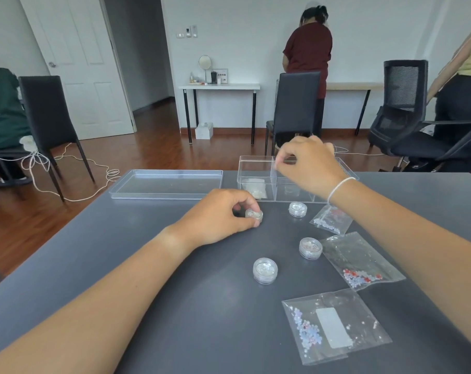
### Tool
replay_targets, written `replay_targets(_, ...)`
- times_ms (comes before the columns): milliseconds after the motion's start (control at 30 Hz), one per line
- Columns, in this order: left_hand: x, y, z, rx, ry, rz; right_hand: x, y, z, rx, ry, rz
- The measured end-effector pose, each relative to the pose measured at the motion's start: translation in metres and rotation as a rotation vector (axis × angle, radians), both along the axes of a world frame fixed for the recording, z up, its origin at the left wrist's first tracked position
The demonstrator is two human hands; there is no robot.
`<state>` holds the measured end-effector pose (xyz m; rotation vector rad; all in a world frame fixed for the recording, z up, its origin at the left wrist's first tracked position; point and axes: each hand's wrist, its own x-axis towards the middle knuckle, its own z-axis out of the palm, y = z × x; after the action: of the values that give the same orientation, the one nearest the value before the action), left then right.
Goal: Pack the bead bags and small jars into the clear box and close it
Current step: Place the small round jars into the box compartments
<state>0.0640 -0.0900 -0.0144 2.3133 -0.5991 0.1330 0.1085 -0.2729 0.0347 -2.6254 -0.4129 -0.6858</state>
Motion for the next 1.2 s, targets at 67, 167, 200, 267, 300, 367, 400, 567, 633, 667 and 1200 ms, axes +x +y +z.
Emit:
replay_targets(67,0.000,-0.001,0.000,-0.007,-0.001,-0.001,-0.013,-0.014,-0.002,0.003,0.043,0.055)
replay_targets(167,0.000,-0.001,0.000,-0.014,-0.002,0.000,-0.030,-0.031,-0.010,0.015,0.124,0.122)
replay_targets(200,0.000,-0.001,0.000,-0.014,-0.005,0.004,-0.034,-0.036,-0.012,0.021,0.129,0.129)
replay_targets(267,-0.001,-0.001,0.001,-0.014,-0.016,0.009,-0.039,-0.042,-0.014,0.059,0.080,0.127)
replay_targets(300,-0.001,-0.001,0.002,-0.015,-0.022,0.013,-0.041,-0.043,-0.014,0.083,0.050,0.129)
replay_targets(367,-0.001,0.000,0.003,-0.019,-0.035,0.023,-0.044,-0.046,-0.014,0.094,0.029,0.144)
replay_targets(400,-0.001,0.000,0.003,-0.021,-0.045,0.027,-0.045,-0.046,-0.015,0.075,0.039,0.152)
replay_targets(567,-0.004,0.000,0.006,-0.036,-0.076,0.041,-0.045,-0.052,-0.026,-0.023,0.214,0.154)
replay_targets(633,-0.004,-0.002,0.007,-0.043,-0.084,0.038,-0.044,-0.052,-0.028,-0.014,0.229,0.141)
replay_targets(667,-0.005,-0.002,0.008,-0.049,-0.088,0.036,-0.044,-0.051,-0.029,-0.006,0.228,0.137)
replay_targets(1200,0.006,-0.021,0.035,-0.133,-0.216,0.084,-0.042,-0.055,-0.025,0.086,0.209,0.215)
